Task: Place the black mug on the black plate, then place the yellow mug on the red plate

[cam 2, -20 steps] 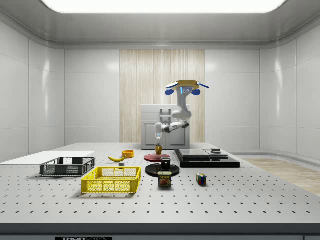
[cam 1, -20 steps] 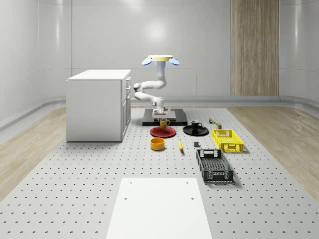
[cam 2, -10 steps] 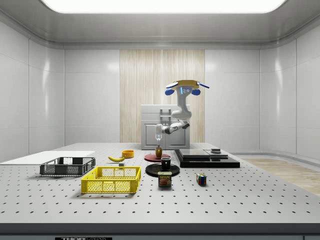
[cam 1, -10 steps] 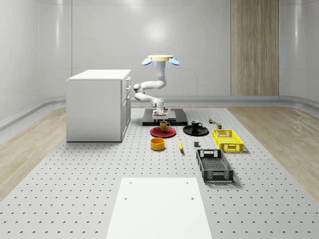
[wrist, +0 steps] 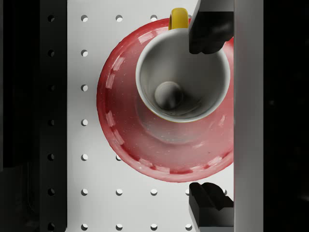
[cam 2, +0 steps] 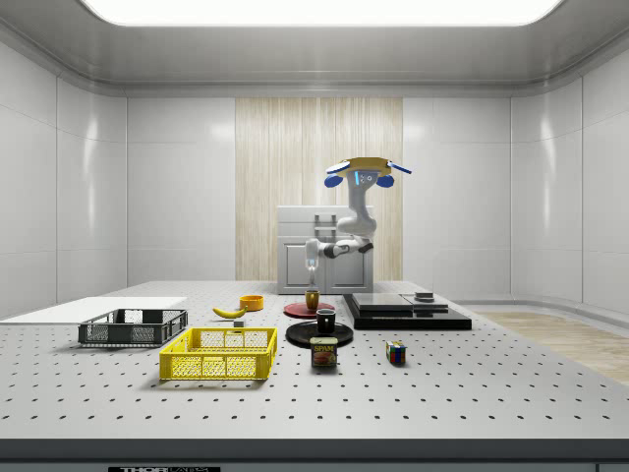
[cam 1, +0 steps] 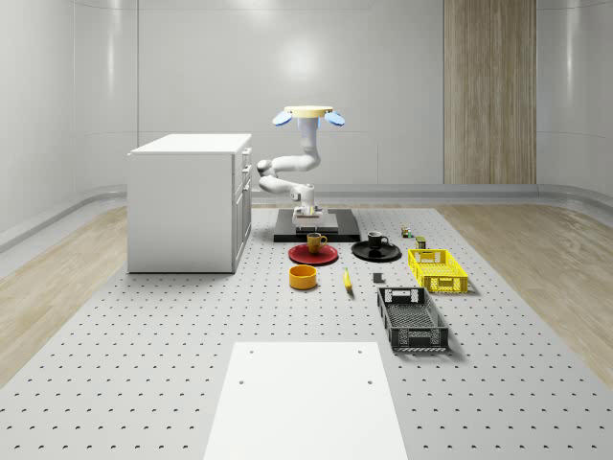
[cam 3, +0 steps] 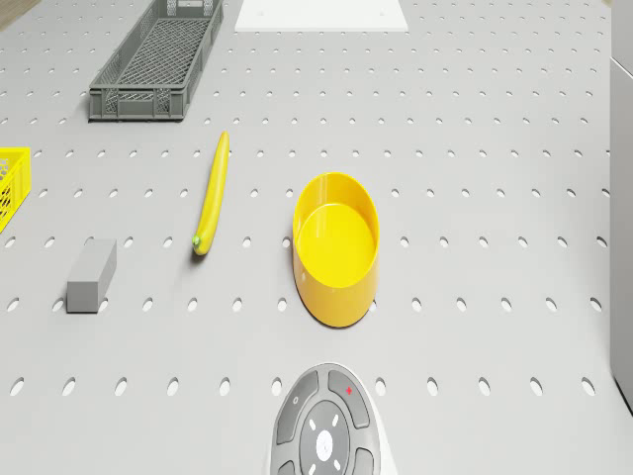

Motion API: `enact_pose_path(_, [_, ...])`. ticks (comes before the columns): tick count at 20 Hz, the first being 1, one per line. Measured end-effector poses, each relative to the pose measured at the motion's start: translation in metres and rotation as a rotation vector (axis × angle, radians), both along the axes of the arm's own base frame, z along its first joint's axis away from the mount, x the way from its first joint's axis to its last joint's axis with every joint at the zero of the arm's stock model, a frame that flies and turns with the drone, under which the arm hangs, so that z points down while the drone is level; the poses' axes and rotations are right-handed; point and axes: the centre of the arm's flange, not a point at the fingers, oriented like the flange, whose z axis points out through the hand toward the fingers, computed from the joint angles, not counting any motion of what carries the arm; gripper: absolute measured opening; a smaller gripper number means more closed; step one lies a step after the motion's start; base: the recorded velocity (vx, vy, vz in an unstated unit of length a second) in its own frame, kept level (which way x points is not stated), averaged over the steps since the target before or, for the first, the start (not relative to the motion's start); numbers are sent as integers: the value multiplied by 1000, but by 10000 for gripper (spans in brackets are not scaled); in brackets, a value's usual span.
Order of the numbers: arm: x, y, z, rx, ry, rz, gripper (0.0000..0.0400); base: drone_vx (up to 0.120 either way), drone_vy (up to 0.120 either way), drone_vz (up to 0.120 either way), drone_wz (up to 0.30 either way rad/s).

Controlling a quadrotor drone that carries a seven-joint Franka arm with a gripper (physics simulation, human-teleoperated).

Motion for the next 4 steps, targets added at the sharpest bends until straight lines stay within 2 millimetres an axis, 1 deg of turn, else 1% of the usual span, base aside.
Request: enact_pose_path(4, [0, 0, -5, 0, 0, 0, 398, 0, 0, 0, 0])
